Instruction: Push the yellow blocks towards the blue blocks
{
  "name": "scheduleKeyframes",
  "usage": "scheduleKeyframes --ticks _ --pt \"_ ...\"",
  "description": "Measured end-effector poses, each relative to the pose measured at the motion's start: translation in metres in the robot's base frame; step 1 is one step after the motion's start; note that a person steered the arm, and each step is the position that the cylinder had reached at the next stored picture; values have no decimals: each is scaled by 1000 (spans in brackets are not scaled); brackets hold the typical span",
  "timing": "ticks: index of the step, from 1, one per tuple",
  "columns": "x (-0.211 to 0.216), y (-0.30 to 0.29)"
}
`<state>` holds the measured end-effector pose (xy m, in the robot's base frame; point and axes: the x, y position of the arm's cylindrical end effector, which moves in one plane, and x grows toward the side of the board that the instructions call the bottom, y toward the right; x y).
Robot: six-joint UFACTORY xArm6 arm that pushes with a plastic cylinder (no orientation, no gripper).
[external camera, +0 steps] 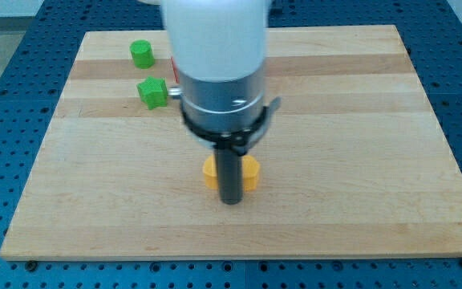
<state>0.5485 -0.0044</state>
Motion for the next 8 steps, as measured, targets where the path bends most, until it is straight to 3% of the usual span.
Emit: scheduleKeyframes --ticks 2,3,4,5,7,8 --pt "-71 -4" --pt "-78 2" --pt "-42 20" --pt "-58 56" --pt "-117 9" --pt "-67 50"
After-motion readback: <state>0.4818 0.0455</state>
